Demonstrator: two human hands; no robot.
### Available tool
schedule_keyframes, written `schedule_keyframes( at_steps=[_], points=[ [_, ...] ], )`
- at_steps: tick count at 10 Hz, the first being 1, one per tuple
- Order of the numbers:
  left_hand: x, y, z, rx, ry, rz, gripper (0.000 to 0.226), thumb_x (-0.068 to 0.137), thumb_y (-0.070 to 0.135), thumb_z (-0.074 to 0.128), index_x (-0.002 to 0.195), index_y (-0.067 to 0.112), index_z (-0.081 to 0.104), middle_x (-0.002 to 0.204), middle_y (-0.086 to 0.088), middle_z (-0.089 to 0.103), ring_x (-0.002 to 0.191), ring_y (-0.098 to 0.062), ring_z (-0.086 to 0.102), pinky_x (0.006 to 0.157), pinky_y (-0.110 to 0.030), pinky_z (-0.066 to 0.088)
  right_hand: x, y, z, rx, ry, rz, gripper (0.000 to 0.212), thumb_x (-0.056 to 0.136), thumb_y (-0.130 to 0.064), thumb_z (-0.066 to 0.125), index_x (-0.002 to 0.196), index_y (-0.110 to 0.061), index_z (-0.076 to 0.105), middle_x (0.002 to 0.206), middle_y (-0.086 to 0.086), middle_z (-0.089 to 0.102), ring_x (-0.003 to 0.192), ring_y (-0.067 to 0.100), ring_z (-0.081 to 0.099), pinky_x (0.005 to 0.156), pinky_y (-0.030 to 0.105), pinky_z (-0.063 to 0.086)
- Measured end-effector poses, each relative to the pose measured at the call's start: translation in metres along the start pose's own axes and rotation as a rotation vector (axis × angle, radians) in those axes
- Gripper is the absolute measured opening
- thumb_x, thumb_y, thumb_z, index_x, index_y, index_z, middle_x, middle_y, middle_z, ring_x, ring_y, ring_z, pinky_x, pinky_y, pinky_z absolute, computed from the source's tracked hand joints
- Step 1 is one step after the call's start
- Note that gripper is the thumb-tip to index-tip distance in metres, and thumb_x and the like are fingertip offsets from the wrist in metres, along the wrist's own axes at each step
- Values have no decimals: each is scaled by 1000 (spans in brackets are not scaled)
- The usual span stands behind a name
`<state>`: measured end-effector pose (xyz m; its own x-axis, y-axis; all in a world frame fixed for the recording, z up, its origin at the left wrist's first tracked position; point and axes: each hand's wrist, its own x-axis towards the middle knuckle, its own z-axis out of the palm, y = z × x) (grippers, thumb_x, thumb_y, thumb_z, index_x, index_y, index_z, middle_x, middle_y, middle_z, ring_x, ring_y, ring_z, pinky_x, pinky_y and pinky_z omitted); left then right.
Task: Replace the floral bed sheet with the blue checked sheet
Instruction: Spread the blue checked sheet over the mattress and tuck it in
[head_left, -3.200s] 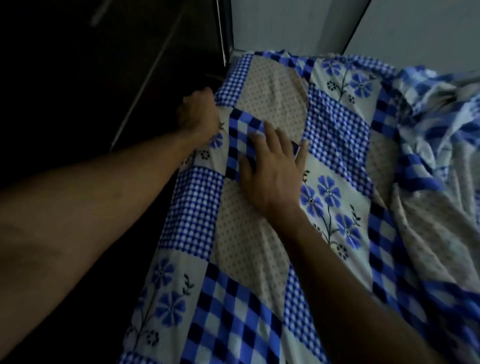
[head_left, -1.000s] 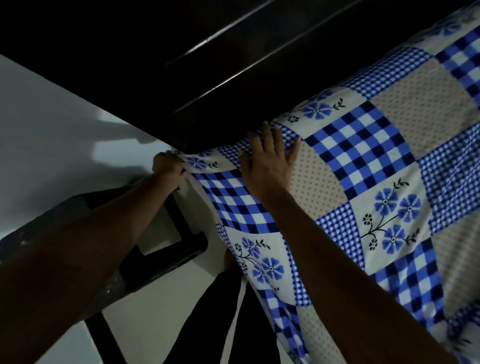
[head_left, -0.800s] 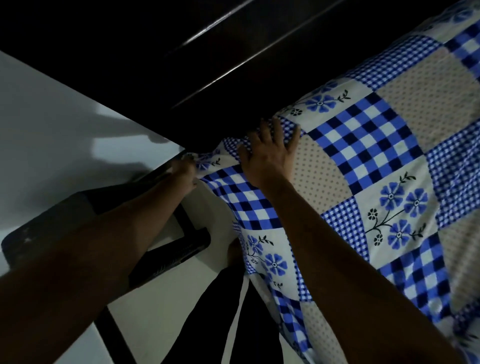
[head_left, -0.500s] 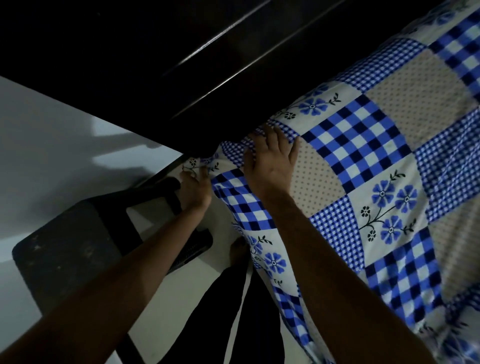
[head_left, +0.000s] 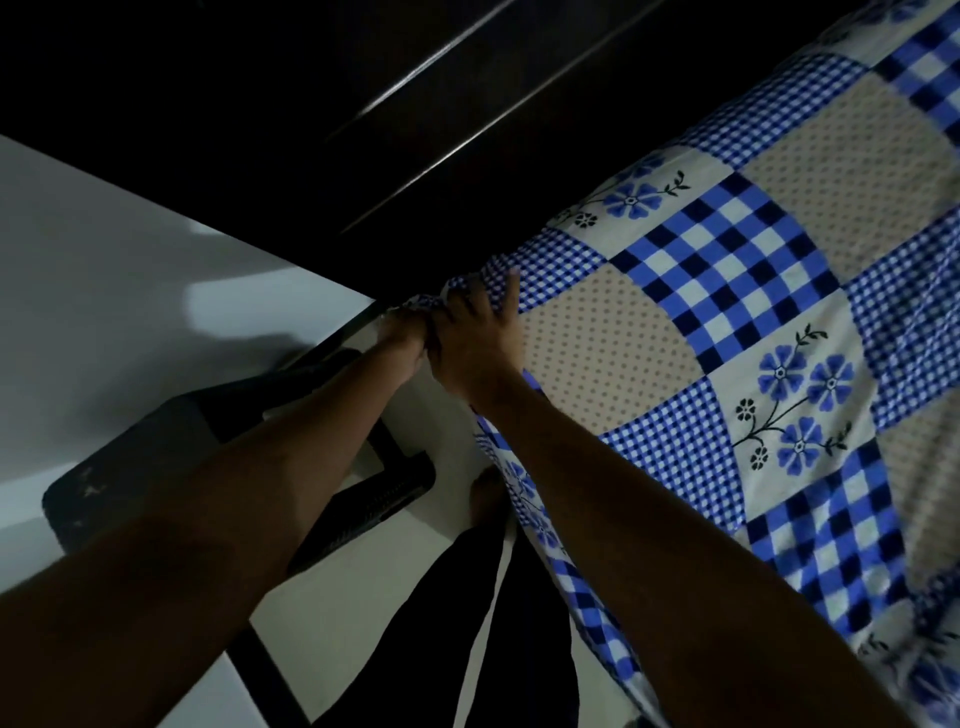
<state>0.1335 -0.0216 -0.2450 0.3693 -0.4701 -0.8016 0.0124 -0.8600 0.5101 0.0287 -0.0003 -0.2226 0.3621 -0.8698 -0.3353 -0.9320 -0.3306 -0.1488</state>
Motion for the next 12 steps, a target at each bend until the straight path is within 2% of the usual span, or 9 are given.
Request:
schedule_keyframes(
  at_steps=[1,3,5,6,7,8,9,11,12],
  points=[
    [-17,6,-4,183,-29,39,41,106,18,34,143,1,42,148,-20,44,138,-37,40,104,-38,42,-4,1,-11,204,102,-16,48,88,-43,59,134,-32,57,147,-4,49,146,27,28,117,60,-6],
    [-43,-7,-5,455,296,335,54,103,46,35,136,4,36,134,-24,49,120,-41,50,87,-42,39,-101,67,-18,403,452,483,51,101,-46,35,144,-22,47,159,6,34,151,27,19,121,58,-1],
    [-70,-2,24,600,197,967,51,101,45,38,127,3,51,117,-18,56,105,-30,53,85,-32,40,-147,77,18,376,257,736,65,103,-50,30,160,-25,11,167,8,-1,153,32,-7,117,67,-1],
    [-83,13,52,598,179,1075,47,102,42,36,127,5,53,122,-15,55,110,-29,52,91,-36,42,-147,33,35,268,158,311,69,99,-50,37,159,-31,10,168,5,-3,152,34,-12,116,67,-10],
    [-91,20,79,781,68,1264,46,103,40,37,127,5,54,125,-15,56,114,-31,52,93,-41,43,-149,0,55,219,126,-66,52,81,-41,65,131,-26,65,155,3,42,152,36,8,116,67,-9],
    [-101,13,113,1049,-105,1509,46,104,41,33,131,10,54,136,-12,53,128,-30,48,101,-44,41,-160,-6,51,485,293,-59,20,81,-25,62,90,-16,76,107,1,74,126,29,56,117,64,22],
    [-122,-7,145,1220,-255,1596,48,105,45,34,140,17,50,152,-7,41,145,-26,31,110,-46,31,-197,30,26,888,532,251,23,85,-17,53,88,-10,74,84,9,72,82,31,64,76,42,54],
    [-186,-66,212,1360,-550,1821,56,101,50,41,150,23,38,162,-3,22,152,-23,12,117,-50,17,-358,183,20,612,1002,873,15,90,-7,60,98,-8,72,92,9,71,87,21,59,78,36,46],
    [-233,-106,247,1414,-656,1818,59,99,54,39,149,23,39,162,-2,23,152,-23,11,118,-54,18,-442,253,51,426,896,1138,26,92,-21,59,114,-10,67,116,14,65,106,34,56,90,44,46]
  ],
)
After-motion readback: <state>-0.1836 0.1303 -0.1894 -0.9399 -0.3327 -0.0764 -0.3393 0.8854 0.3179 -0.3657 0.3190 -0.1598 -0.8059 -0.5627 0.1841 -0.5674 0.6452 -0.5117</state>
